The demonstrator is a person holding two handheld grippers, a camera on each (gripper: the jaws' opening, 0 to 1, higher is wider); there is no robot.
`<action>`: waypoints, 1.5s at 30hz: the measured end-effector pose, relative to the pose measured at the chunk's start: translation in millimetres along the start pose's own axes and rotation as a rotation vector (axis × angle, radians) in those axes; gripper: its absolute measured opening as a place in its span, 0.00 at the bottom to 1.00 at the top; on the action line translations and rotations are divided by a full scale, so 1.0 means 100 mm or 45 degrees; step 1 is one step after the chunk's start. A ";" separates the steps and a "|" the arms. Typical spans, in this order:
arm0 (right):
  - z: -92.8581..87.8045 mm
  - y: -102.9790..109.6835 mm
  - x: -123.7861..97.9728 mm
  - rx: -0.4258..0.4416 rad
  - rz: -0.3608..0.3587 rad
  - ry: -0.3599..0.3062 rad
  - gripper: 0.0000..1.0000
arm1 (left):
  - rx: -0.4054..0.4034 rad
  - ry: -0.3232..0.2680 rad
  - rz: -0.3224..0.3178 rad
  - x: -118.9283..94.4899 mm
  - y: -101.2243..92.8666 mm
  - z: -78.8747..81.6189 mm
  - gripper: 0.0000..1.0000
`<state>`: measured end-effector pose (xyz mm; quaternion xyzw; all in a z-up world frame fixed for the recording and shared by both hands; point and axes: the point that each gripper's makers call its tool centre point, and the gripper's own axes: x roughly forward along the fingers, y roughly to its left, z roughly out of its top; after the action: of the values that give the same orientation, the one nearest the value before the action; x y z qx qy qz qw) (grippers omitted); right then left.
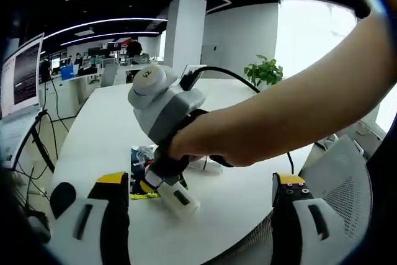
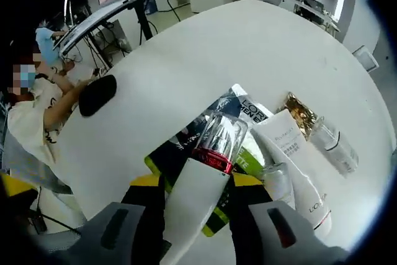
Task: Arrange the skincare products in the storage area until every visible bottle or jar stands upright without overlapping.
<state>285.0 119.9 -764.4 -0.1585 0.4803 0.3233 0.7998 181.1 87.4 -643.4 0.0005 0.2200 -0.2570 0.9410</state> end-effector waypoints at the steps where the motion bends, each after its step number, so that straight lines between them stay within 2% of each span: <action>1: 0.00 0.00 0.00 -0.003 -0.001 0.003 0.41 | 0.000 0.002 0.000 0.00 0.00 0.00 0.88; 10: -0.01 -0.05 0.04 0.020 -0.026 0.037 0.40 | -0.013 0.003 0.004 0.00 0.00 -0.01 0.88; 12: -0.02 -0.05 0.02 0.051 -0.022 0.013 0.39 | -0.012 0.007 0.004 0.00 0.00 -0.01 0.88; 21: 0.03 -0.05 0.03 0.048 -0.005 -0.081 0.32 | -0.016 0.017 0.005 0.01 0.01 -0.03 0.87; 30: 0.02 -0.03 0.00 0.048 -0.008 -0.103 0.29 | -0.018 0.020 0.017 0.01 0.02 -0.03 0.87; 40: -0.06 -0.05 -0.05 0.074 0.035 -0.100 0.29 | -0.027 0.019 0.027 0.00 0.05 -0.03 0.87; 45: -0.05 -0.05 -0.12 0.085 0.053 -0.135 0.28 | -0.012 0.025 0.025 0.01 0.03 -0.04 0.87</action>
<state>281.7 109.0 -756.9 -0.1044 0.4510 0.3318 0.8219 181.6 90.3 -647.2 0.0009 0.2302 -0.2466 0.9414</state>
